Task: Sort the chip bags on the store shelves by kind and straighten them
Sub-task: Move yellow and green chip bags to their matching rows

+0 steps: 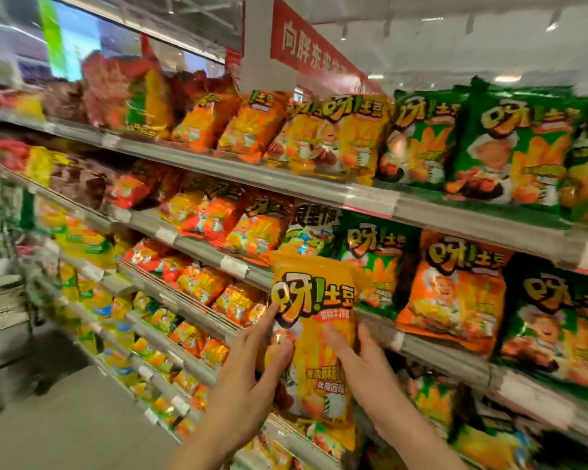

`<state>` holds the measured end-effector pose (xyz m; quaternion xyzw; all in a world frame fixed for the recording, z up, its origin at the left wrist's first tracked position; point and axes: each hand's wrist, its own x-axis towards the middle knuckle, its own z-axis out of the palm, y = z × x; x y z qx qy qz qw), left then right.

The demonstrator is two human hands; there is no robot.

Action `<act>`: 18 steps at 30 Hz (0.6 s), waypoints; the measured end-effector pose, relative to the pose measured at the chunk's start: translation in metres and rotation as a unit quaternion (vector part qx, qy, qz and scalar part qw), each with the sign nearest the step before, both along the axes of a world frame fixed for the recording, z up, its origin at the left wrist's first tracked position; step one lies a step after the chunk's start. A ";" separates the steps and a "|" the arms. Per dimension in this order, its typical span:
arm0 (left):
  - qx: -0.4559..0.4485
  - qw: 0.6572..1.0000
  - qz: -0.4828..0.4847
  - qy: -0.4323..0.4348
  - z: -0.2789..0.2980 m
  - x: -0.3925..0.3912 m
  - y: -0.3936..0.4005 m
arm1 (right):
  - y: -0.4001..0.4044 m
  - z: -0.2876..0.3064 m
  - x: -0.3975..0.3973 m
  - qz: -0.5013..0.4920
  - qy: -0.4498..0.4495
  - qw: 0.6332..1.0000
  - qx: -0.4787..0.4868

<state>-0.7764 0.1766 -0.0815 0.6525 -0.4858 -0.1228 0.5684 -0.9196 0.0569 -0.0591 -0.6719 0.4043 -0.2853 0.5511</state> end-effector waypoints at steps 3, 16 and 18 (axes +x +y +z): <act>0.001 1.000 0.011 0.001 -0.003 0.041 -0.007 | -0.014 -0.004 0.044 0.017 0.004 1.000 -0.001; 0.000 0.999 0.023 -0.041 0.020 0.201 -0.082 | -0.087 0.023 0.199 0.040 -0.009 0.998 -0.057; -0.008 0.999 0.020 -0.041 0.020 0.216 -0.090 | -0.093 0.029 0.213 0.031 0.012 0.996 -0.078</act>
